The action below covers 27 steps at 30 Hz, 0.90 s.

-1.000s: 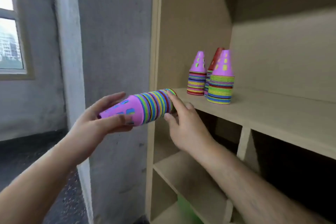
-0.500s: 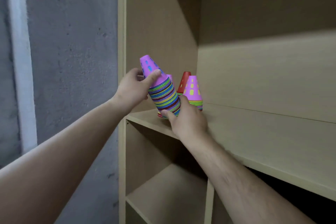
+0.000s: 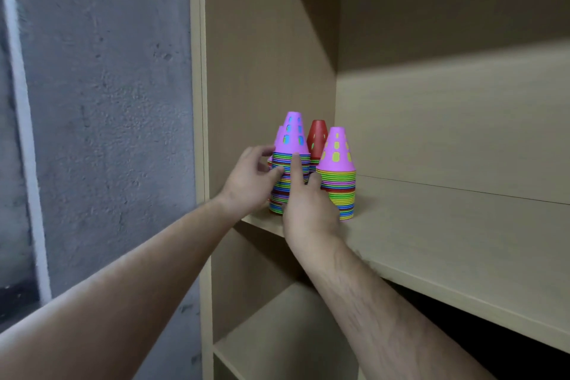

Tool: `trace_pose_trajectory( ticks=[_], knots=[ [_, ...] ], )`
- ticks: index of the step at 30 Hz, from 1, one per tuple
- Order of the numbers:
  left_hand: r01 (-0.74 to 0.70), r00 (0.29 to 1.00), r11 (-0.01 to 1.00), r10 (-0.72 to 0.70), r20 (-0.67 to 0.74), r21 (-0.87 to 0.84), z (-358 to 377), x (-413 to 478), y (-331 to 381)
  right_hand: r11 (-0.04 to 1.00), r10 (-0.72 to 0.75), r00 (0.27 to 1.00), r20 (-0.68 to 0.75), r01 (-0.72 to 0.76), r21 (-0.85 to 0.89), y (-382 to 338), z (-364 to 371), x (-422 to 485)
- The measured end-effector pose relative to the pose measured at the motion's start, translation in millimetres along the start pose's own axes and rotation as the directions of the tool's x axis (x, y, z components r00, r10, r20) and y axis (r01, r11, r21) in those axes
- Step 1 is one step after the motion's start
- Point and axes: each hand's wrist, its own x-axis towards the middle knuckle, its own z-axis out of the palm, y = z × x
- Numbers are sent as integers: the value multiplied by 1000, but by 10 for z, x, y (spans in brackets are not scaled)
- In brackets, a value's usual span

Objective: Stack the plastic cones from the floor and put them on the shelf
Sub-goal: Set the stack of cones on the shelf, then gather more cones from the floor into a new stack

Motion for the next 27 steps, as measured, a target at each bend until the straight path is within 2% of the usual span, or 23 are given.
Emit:
trace_pose_trajectory(
  ticks=[3, 9, 10, 12, 14, 15, 17, 20, 24, 27],
  knots=[
    [-58, 998, 998, 58, 11, 10, 68, -60, -114, 998, 22, 999, 29, -24, 56, 35, 4, 17],
    [-116, 985, 990, 103, 142, 84, -54, -194, -169, 994, 13, 999, 40, -17, 112, 39, -33, -49],
    [-133, 982, 986, 117, 147, 103, -106, -242, -165, 996, -12, 1000, -23, 14, 89, 42, -64, -88],
    [-168, 981, 973, 149, 126, 156, -242, -393, -186, 989, -126, 963, -240, 142, 50, 30, -91, -227],
    [-216, 976, 952, 202, 85, 217, -414, -628, -241, 929, -237, 883, -404, 327, 171, -40, -88, -450],
    [-238, 971, 941, 227, 75, 242, -509, -784, -280, 877, -270, 867, -419, 401, 265, -90, -53, -587],
    [-239, 971, 926, 230, 68, 293, -694, -1192, -411, 757, -302, 875, -379, 461, 463, -209, 106, -903],
    [-158, 987, 909, 134, 87, 386, -899, -2020, -772, 620, -321, 917, -236, 392, 679, -403, 599, -1553],
    [33, 988, 876, -101, 117, 481, -1001, -3414, -1441, 605, -404, 914, 14, 256, 754, -611, 1407, -2709],
    [127, 947, 859, -253, 197, 496, -969, -4487, -1796, 615, -519, 834, 188, 211, 760, -626, 1916, -3620]
  ],
)
